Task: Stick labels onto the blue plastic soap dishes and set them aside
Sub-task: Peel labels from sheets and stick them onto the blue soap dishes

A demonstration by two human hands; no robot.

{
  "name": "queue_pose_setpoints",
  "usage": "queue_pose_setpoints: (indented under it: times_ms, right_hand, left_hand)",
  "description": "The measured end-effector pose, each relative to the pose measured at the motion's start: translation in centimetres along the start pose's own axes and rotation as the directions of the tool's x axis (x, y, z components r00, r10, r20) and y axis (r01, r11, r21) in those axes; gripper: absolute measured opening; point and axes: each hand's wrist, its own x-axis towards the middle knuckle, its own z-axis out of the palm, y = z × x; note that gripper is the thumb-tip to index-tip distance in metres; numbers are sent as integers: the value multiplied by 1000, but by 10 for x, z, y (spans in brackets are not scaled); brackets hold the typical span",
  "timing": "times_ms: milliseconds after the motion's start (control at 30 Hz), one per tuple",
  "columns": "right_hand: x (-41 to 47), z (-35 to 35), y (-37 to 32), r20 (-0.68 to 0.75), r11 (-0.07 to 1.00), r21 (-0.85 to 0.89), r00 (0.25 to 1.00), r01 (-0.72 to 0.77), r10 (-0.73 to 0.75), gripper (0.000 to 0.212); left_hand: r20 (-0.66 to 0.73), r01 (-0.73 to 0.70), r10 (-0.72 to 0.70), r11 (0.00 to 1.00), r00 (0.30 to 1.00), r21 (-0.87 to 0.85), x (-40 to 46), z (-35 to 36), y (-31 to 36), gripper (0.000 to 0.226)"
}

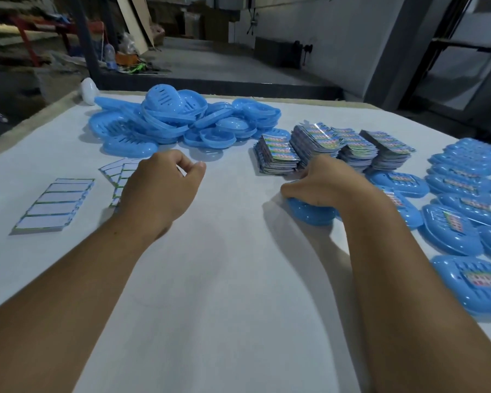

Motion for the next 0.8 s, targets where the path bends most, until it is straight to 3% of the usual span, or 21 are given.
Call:
queue_pose_setpoints:
  times_ms: [367,600,800]
  right_hand:
    - [4,1,4,-85,999,9,995,52,-52,27]
    - [-2,24,-30,-90,907,234,936,351,-339,15]
    - [-6,43,-48,-56,818,272,857,507,-513,9]
  left_hand:
    - [50,11,-12,1000,999,23,-1,0,0,31]
    - [86,21,-24,999,996,43,0,2,-2,31]
    - [16,37,-39,993,999,115,2,3,-4,31]
